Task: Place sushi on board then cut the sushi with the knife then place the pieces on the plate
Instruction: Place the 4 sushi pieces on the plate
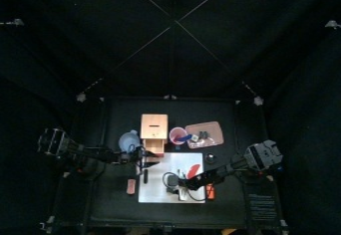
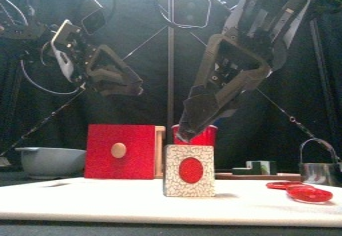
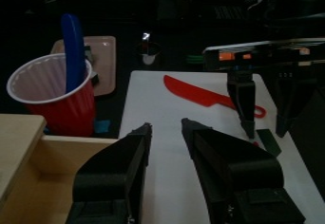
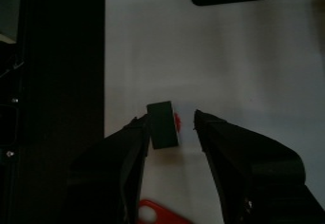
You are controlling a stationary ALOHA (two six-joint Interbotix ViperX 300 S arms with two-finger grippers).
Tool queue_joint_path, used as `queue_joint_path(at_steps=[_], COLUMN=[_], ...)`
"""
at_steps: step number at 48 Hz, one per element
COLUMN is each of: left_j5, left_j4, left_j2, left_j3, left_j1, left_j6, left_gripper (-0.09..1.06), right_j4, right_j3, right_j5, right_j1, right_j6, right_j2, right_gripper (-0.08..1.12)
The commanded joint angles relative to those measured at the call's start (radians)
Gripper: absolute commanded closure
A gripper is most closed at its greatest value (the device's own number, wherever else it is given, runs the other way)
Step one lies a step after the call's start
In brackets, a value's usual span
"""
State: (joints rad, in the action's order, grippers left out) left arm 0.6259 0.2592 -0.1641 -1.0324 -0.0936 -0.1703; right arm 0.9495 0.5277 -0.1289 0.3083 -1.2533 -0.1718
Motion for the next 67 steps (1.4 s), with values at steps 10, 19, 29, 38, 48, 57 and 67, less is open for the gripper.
queue_joint_path(at_steps=[10,19,29,38,48,57,67], left_j5=[0.005,0.005,0.005,0.006,0.005,0.006,0.005], left_j4=[0.000,0.000,0.000,0.000,0.000,0.000,0.000], left_j2=[0.003,0.003,0.003,0.005,0.003,0.003,0.003], left_j3=[0.018,0.017,0.020,0.020,0.020,0.020,0.020], left_j1=[0.003,0.003,0.003,0.003,0.003,0.003,0.003], left_j6=[0.000,0.000,0.000,0.000,0.000,0.002,0.002], left_gripper=[0.23,0.23,0.23,0.23,0.23,0.23,0.23], right_j4=[0.005,0.005,0.005,0.000,-0.006,-0.011,-0.012], right_j3=[-0.046,-0.046,-0.046,-0.046,-0.046,-0.034,0.052], right_j5=[-0.003,-0.003,-0.003,-0.005,-0.009,-0.138,-0.537], right_j1=[0.009,0.011,0.011,0.011,0.011,0.011,0.003], right_j6=[0.000,-0.002,0.000,-0.002,-0.002,-0.002,0.000], right_j2=[-0.003,-0.017,-0.028,-0.048,-0.046,0.037,0.227], right_gripper=[0.25,0.25,0.25,0.29,0.42,0.43,0.43])
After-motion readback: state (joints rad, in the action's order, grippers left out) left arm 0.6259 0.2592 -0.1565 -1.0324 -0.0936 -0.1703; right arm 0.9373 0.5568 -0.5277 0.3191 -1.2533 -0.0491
